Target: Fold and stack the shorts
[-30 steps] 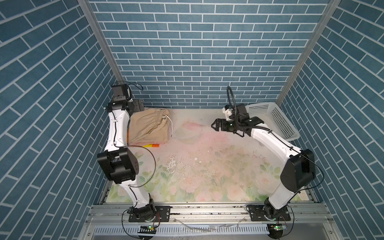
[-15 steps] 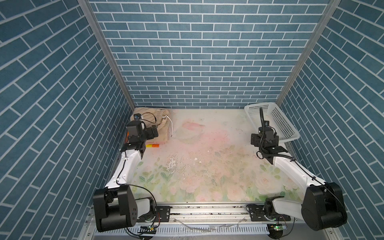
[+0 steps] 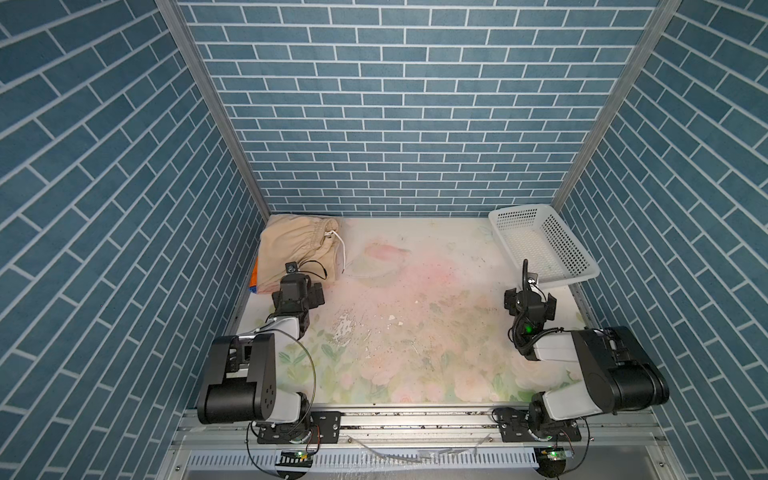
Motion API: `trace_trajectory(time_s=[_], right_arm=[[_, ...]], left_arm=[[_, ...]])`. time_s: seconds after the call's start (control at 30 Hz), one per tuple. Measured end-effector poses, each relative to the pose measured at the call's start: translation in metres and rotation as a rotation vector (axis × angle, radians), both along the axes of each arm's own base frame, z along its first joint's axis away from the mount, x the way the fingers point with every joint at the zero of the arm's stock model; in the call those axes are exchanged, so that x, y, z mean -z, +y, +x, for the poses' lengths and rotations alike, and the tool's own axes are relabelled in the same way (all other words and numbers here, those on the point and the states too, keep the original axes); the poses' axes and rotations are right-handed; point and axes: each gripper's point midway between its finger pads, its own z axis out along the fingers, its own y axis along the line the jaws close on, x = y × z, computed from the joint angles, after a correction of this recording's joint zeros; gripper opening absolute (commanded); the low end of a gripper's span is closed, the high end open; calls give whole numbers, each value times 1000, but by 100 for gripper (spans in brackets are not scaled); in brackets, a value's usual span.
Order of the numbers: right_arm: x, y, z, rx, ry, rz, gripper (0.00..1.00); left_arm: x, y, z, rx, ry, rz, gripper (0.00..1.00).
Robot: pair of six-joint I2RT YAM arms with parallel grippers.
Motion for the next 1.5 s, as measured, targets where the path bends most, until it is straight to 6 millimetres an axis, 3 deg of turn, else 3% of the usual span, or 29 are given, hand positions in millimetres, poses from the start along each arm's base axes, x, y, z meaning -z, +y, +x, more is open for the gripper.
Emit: trace_trajectory(time_s=[0.17, 0.4, 0.47, 0.53, 0.6, 0.87, 1.3, 1.5], right_arm=[[-13, 1, 0, -34, -97, 34, 99], [-26, 1, 5, -82, -171, 72, 99], [-24, 0, 5, -103, -178, 85, 99], [-15, 1, 6, -121, -167, 93, 99], [-9, 0, 5, -128, -144, 101, 99], [-19, -24, 36, -68, -117, 181, 99], [-2, -20, 32, -80, -43, 206, 99], [5, -8, 32, -140, -8, 233, 99]], left_arm=[[-18, -1, 14, 21, -91, 14, 100], [-13, -27, 29, 142, -95, 55, 100], [-15, -36, 22, 179, -174, 71, 100], [3, -39, 2, 194, -166, 83, 100], [18, -40, -6, 201, -122, 87, 100], [-14, -39, 18, 195, -216, 110, 100], [-13, -40, 18, 193, -214, 114, 100], [-13, -40, 18, 193, -214, 114, 100]])
